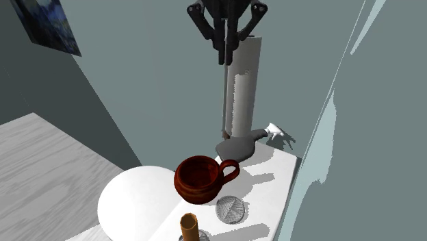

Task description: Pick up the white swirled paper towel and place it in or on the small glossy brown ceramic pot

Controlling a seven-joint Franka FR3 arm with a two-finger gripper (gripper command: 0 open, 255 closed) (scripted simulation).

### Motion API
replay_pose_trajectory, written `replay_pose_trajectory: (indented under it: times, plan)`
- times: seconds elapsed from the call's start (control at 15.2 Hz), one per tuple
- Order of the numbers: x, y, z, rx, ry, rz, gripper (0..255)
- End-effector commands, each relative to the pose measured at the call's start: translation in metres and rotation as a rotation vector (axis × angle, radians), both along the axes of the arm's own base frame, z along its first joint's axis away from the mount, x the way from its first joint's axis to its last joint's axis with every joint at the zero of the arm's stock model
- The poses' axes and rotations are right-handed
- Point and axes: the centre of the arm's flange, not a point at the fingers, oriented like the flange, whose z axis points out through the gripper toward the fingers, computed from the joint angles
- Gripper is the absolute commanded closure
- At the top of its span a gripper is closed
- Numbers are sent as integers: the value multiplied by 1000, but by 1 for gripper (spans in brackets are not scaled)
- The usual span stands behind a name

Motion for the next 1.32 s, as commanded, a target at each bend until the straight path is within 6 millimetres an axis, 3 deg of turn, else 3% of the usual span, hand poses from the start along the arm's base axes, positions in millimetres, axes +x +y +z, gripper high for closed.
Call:
replay_pose_trajectory:
  times: [0.0,0.13,1.25]
  plan:
    - [-13,22,11,-1,1,-1,255]
    - [-30,48,23,-1,1,-1,255]
    - [-30,48,-67,-1,1,-1,255]
